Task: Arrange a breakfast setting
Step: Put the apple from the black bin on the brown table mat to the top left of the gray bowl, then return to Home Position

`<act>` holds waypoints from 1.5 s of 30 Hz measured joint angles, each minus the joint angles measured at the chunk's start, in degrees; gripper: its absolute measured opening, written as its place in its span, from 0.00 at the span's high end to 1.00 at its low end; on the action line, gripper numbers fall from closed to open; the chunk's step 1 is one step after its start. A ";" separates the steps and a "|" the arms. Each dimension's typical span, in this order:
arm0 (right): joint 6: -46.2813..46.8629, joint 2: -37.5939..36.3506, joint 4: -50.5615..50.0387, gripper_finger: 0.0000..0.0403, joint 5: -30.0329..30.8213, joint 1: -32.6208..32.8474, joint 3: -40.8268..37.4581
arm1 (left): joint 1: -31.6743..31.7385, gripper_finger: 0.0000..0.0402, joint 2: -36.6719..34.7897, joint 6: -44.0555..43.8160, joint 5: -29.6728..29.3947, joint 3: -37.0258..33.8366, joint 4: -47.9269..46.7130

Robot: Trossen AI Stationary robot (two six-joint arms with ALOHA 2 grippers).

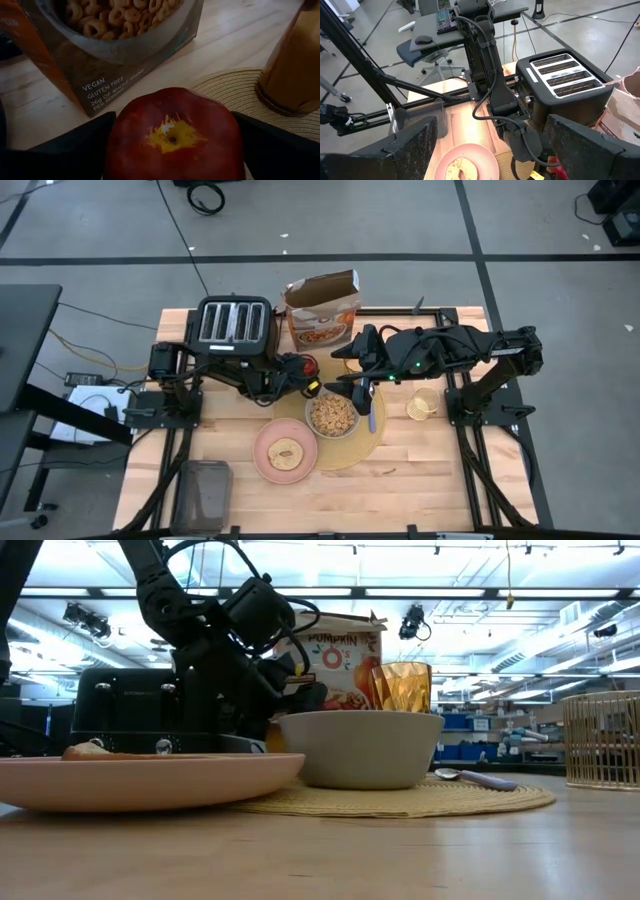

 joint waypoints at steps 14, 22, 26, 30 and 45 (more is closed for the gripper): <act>0.17 0.00 0.52 0.07 -0.04 0.00 0.00 | 0.15 0.02 -3.40 0.66 0.94 0.04 -1.36; 0.17 0.00 1.84 0.07 -0.09 0.00 0.00 | 0.15 0.02 -3.50 0.36 1.60 0.04 -1.82; 0.17 0.00 2.75 0.07 -0.70 0.00 0.00 | 0.15 0.02 -4.63 0.94 1.68 0.02 -2.64; 0.20 0.00 2.73 0.07 -2.06 0.00 0.00 | 0.39 0.02 -6.47 2.91 1.78 0.02 -3.36; -8.60 -0.62 6.93 0.10 -10.65 -5.21 -0.02 | 0.37 0.02 -28.83 0.51 12.33 0.04 -7.07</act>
